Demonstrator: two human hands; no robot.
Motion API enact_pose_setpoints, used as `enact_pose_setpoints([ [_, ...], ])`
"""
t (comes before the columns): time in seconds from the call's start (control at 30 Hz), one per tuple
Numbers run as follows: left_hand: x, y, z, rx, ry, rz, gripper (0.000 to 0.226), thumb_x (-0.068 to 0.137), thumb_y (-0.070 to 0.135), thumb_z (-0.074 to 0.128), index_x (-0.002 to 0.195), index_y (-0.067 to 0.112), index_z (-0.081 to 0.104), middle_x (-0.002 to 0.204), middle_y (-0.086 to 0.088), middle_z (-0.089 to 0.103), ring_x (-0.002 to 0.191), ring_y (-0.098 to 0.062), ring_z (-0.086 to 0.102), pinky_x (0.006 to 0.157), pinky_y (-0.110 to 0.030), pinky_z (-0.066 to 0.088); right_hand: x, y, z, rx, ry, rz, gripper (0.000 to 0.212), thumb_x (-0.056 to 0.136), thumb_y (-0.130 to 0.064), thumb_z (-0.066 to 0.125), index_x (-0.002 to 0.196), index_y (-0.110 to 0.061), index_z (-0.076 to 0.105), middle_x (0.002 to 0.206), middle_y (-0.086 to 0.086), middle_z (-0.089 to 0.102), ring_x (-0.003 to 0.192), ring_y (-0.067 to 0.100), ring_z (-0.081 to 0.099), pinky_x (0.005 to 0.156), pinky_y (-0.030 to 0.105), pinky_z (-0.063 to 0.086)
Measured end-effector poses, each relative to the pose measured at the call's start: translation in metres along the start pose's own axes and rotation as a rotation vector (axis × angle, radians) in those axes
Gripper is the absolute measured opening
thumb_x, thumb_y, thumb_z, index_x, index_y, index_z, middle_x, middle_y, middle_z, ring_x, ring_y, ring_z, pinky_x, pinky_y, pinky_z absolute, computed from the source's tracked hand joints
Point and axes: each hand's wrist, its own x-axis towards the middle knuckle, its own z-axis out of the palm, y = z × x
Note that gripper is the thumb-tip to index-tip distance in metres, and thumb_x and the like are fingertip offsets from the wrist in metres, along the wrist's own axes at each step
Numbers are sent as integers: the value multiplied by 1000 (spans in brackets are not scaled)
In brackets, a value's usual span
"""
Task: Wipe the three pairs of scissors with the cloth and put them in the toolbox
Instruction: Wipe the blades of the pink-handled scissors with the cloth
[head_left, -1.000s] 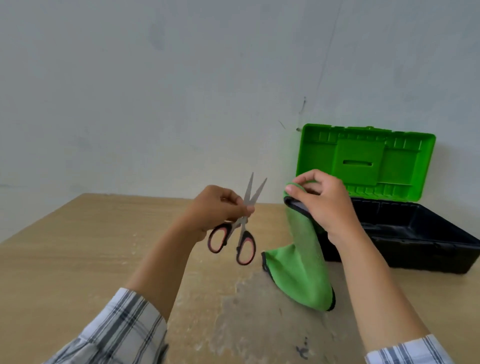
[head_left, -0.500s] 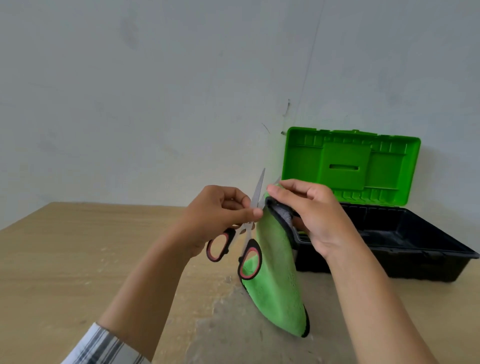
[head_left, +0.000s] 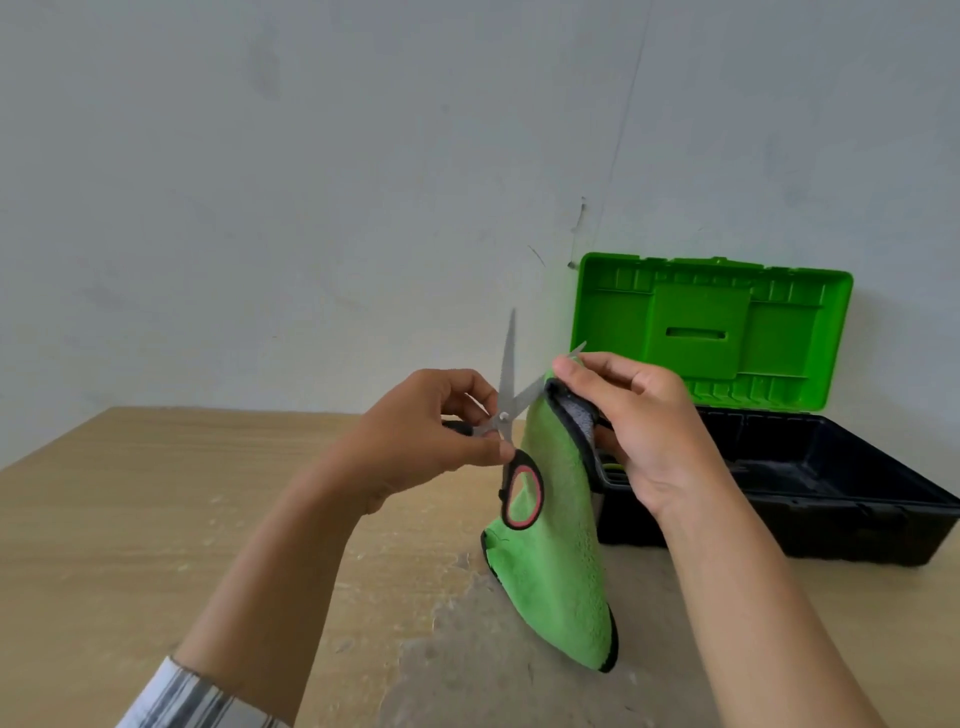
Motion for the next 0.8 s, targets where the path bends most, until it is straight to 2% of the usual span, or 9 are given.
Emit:
enact_pose_setpoints([
  [0.1, 0, 0, -4, -36, 35, -17, 27, 67, 11, 87, 85, 8, 67, 69, 0, 60, 48, -6, 48, 43, -13, 36, -2, 0, 2, 14, -2, 11, 7, 87, -10, 74, 80, -10, 73, 75, 6, 69, 63, 14, 65, 52, 19, 52],
  [0.2, 1, -2, -11, -124, 104, -25, 23, 66, 10, 86, 83, 9, 71, 65, 3, 58, 57, -9, 50, 56, -16, 45, -1, -1, 2, 93, 48, 33, 6, 89, -10, 72, 84, -9, 73, 76, 6, 70, 62, 14, 65, 51, 20, 53],
  [0.3, 4, -2, -16, -445, 197, -65, 20, 64, 6, 82, 81, 10, 72, 63, 6, 58, 59, -7, 52, 60, -16, 49, 3, -2, -1, 215, 96, 68, 5, 90, -10, 70, 85, -10, 73, 77, 4, 72, 65, 15, 66, 55, 22, 54],
  [0.37, 6, -1, -13, -735, 210, -99, 22, 61, 9, 79, 80, 12, 71, 66, 3, 62, 61, -8, 55, 60, -16, 51, 5, -1, 0, 285, 111, 92, 6, 89, -13, 70, 83, -13, 71, 78, 4, 72, 68, 16, 66, 58, 23, 55],
  [0.43, 8, 2, -5, -898, 205, -126, 21, 63, 12, 77, 83, 13, 71, 71, 2, 64, 65, -9, 57, 64, -18, 52, 7, 2, 3, 336, 116, 111, 8, 88, -15, 71, 80, -15, 70, 81, 6, 71, 72, 19, 65, 63, 28, 54],
  [0.53, 9, 3, 9, -850, 191, -148, 20, 72, 16, 76, 91, 12, 74, 80, 0, 69, 72, -12, 62, 62, -21, 54, 7, 7, 10, 336, 129, 121, 13, 88, -15, 71, 75, -17, 70, 80, 6, 70, 74, 21, 64, 66, 30, 52],
  [0.67, 10, 2, 15, -813, 319, -96, 8, 83, 9, 71, 91, 7, 72, 77, -5, 73, 74, -14, 71, 63, -23, 57, 3, 12, 19, 302, 92, 123, 14, 87, -15, 73, 73, -16, 68, 78, 7, 70, 71, 20, 64, 61, 29, 54],
  [0.8, 10, 2, 8, -870, 413, -53, 17, 83, 6, 71, 98, 0, 68, 75, -8, 71, 69, -16, 70, 66, -26, 58, -2, 12, 23, 246, 40, 115, 8, 84, -14, 75, 77, -13, 72, 78, 8, 71, 70, 20, 65, 61, 29, 55],
])
